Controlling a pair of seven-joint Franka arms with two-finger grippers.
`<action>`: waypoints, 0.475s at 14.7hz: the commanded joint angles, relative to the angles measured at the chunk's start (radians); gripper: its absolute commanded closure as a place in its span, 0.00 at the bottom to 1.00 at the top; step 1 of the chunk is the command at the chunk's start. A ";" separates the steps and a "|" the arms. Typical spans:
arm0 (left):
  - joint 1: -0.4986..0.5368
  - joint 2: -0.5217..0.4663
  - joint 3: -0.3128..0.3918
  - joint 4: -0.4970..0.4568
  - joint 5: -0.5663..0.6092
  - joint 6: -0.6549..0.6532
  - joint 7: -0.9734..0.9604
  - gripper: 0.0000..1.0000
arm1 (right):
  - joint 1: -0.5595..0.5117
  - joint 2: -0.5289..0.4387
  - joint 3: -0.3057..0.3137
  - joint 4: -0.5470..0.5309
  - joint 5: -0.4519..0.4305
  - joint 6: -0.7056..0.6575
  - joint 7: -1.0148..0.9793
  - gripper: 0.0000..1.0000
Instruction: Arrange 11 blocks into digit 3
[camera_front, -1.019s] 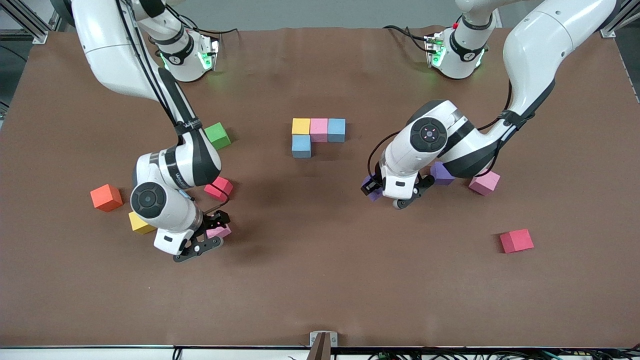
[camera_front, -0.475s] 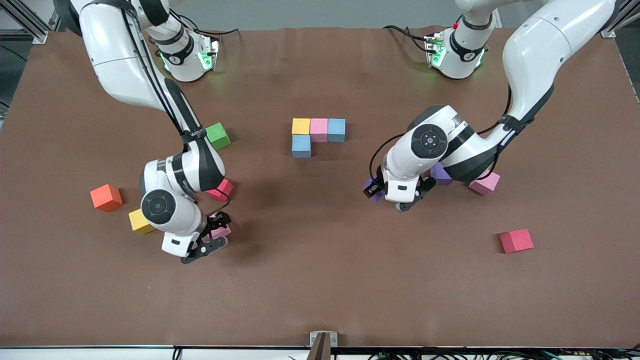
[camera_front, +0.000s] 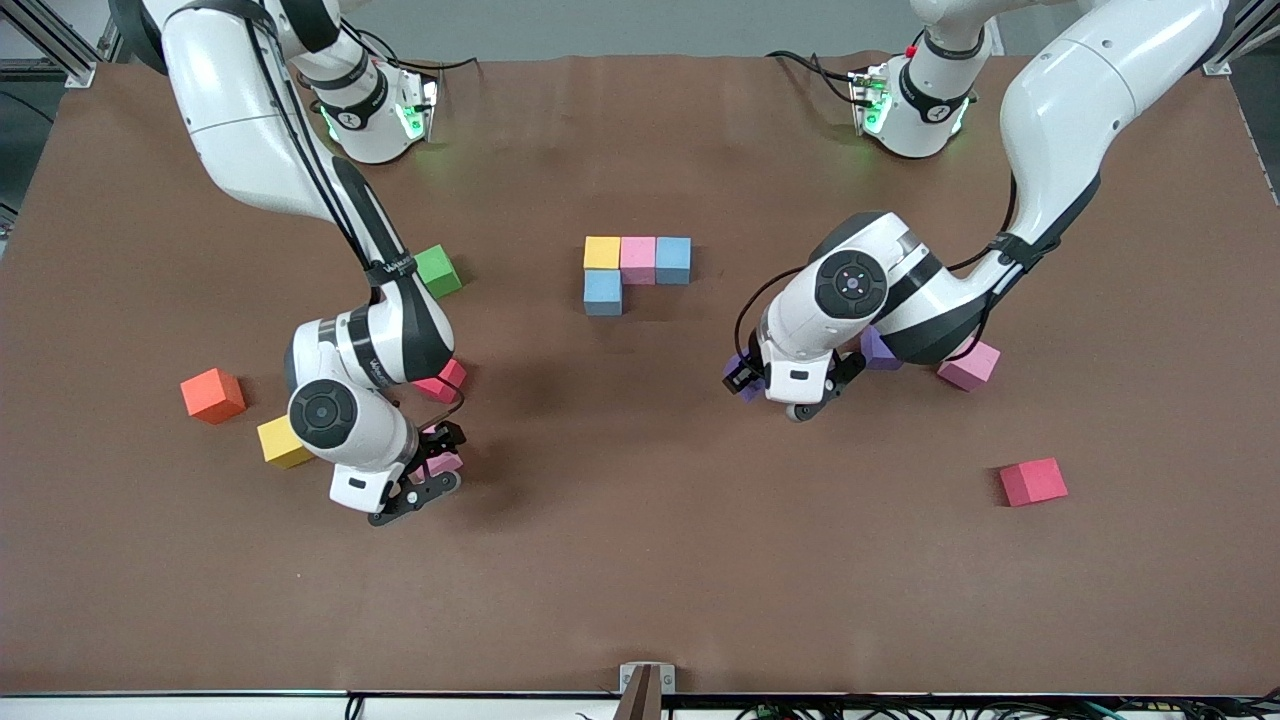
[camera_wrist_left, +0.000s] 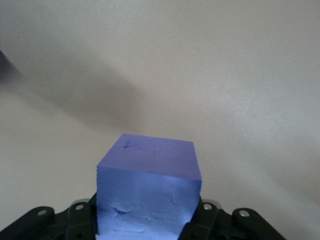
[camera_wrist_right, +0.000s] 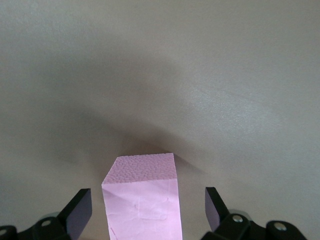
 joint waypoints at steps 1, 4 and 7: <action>-0.016 0.000 0.005 0.007 -0.001 -0.012 -0.026 0.72 | -0.009 0.011 0.009 0.006 -0.015 -0.006 -0.032 0.00; -0.016 0.003 0.005 0.007 -0.001 -0.012 -0.034 0.72 | -0.008 0.015 0.009 -0.006 -0.014 -0.006 -0.030 0.00; -0.021 0.006 0.005 0.007 -0.001 -0.012 -0.035 0.72 | -0.008 0.016 0.011 -0.033 -0.012 -0.007 -0.029 0.01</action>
